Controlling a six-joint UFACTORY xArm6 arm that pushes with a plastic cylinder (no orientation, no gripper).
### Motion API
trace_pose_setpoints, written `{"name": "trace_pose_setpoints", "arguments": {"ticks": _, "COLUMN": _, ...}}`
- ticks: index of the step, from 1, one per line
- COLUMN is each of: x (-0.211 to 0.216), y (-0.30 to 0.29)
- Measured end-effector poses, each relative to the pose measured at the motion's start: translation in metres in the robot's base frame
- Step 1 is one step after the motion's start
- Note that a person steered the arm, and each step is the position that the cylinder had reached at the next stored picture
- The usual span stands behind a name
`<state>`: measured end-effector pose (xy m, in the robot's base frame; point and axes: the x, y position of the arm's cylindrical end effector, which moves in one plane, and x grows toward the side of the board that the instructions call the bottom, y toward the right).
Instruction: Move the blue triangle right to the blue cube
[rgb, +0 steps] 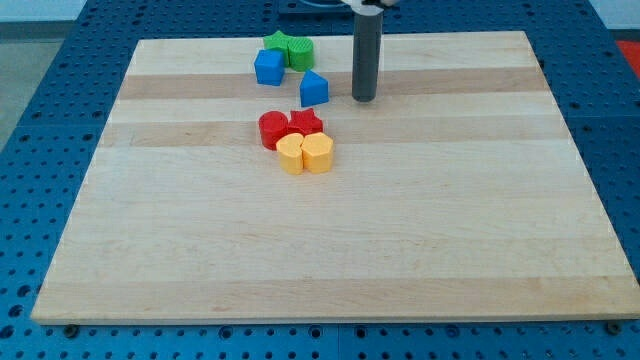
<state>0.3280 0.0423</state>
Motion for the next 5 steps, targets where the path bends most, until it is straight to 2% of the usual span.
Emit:
{"name": "trace_pose_setpoints", "arguments": {"ticks": 2, "x": 0.002, "y": -0.063}}
{"name": "trace_pose_setpoints", "arguments": {"ticks": 4, "x": -0.010, "y": -0.066}}
{"name": "trace_pose_setpoints", "arguments": {"ticks": 5, "x": -0.035, "y": -0.065}}
